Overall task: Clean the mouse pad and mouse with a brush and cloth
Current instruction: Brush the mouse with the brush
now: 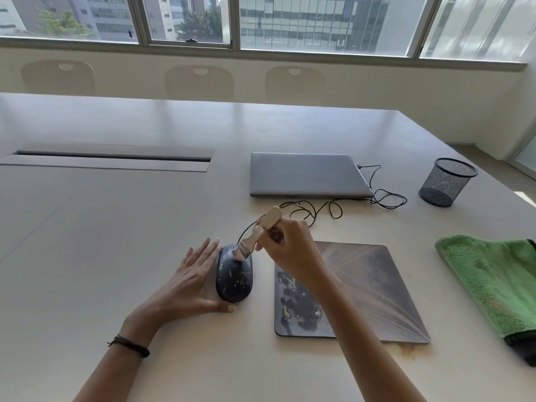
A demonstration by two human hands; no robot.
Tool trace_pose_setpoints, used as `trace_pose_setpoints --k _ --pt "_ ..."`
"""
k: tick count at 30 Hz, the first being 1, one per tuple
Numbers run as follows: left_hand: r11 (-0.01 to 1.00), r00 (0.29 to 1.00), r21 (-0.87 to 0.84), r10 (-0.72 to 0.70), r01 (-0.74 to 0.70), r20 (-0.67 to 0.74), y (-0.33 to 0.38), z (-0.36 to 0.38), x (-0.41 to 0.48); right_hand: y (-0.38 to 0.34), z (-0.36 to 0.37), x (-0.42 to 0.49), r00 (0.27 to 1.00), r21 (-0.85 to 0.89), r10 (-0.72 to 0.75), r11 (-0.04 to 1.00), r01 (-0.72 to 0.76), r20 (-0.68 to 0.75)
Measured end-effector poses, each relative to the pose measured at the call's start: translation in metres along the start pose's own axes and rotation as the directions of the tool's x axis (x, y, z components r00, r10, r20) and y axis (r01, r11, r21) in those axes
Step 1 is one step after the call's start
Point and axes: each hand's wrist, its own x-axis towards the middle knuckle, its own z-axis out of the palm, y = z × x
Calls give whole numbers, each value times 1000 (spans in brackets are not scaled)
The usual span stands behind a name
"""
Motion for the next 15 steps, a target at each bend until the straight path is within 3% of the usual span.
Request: trace_pose_setpoints --k 7,12,15 --pt "1000 1000 -4 1 -1 -1 -1 2 0 -3 -5 -3 1000 34 -20 999 19 12" --pt "1000 1000 2 6 -6 0 -1 1 0 -5 -4 -6 988 13 -61 998 59 140" --pt "1000 1000 7 -1 1 -3 0 1 1 -4 -9 -7 993 47 -50 998 45 108"
